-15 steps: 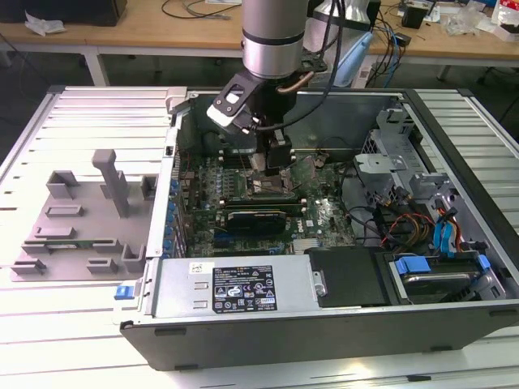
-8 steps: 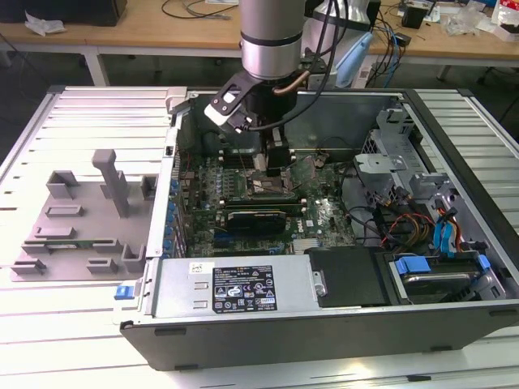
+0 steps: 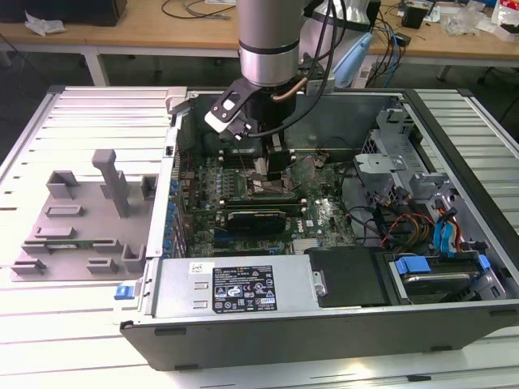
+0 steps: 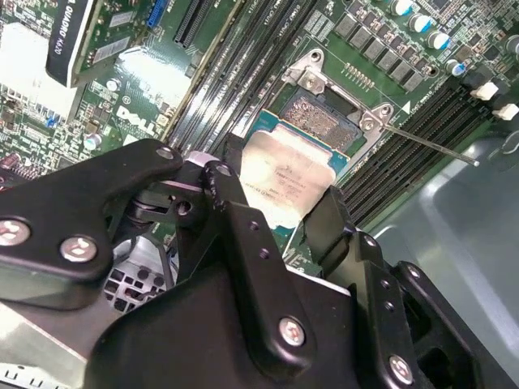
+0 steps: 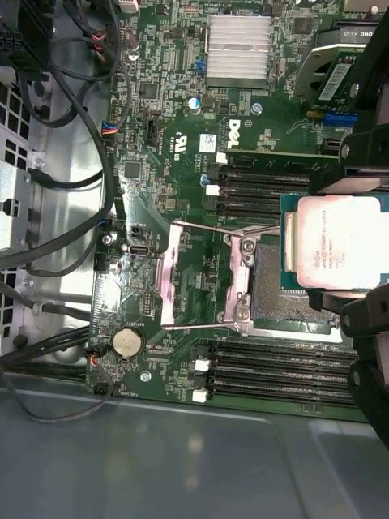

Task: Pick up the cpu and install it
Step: 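Place the cpu into insertion slot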

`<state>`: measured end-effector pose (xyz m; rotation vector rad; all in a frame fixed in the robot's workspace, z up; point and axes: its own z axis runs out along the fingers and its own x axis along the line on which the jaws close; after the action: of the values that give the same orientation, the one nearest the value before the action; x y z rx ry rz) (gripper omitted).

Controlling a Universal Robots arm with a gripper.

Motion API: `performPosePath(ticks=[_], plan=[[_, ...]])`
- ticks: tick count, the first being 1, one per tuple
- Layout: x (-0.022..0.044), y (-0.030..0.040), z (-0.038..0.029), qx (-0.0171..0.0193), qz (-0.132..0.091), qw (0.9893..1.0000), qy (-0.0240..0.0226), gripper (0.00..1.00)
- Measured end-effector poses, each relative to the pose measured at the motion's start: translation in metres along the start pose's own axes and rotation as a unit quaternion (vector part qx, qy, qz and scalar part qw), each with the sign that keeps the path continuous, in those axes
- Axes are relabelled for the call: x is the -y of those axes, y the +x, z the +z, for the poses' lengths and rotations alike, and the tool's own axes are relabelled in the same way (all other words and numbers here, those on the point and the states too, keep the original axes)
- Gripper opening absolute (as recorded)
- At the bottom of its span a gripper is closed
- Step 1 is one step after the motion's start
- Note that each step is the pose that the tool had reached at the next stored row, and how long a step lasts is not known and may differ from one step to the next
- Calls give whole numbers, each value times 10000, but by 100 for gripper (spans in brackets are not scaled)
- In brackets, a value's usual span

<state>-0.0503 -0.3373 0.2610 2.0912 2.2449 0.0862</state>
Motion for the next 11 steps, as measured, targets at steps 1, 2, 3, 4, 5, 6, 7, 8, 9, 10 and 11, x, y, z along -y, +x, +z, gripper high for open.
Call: performPosePath(ticks=[1, 2, 3, 4, 5, 6, 7, 8, 9, 10, 11], plan=[[0, 0, 1, 0, 0, 10000, 0, 55], [1, 1, 11, -2, 0, 10000, -1, 55], [1, 0, 16, 0, 0, 10000, 0, 55], [2, 0, 20, 0, 0, 10000, 0, 55], [3, 0, 31, 0, 0, 10000, 0, 55], [4, 1, 44, 0, 0, 10000, 0, 55], [5, 1, 52, 0, 0, 10000, 0, 55], [5, 1, 60, 0, 0, 10000, 0, 55], [7, 3, 73, 0, 1, 10000, 0, 55], [8, 9, 83, 1, 2, 10000, 0, 55], [7, 24, 94, 0, 4, 10000, 0, 55]])
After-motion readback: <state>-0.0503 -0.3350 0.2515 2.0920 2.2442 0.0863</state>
